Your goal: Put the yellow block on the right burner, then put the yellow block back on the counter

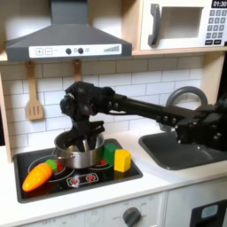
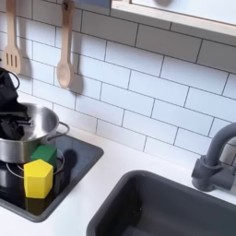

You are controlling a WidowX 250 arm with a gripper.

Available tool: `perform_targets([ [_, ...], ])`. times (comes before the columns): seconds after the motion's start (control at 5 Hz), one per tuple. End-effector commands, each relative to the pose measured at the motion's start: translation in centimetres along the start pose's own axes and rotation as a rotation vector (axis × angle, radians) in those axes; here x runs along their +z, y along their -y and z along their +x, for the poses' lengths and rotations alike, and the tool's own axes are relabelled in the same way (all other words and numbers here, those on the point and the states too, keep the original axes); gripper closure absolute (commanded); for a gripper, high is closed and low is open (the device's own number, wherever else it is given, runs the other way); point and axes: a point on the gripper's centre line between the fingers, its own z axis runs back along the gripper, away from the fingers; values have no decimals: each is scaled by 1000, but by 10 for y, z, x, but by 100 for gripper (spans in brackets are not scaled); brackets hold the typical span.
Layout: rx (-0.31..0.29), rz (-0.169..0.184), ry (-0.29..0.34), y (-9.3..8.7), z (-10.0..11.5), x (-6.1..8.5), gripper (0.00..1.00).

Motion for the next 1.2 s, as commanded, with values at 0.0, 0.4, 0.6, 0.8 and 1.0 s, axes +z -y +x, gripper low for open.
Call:
perform_targets([
  [0.0,20,-7,33,0,2,9,0],
  [0.4,21,-29,27,6,0,10,0],
  [0.6,10,96,14,5,1,24,0],
  [0.8,15,140,38,11,0,39,0],
  [1.0,13,174,-19,14,-6,43,0],
])
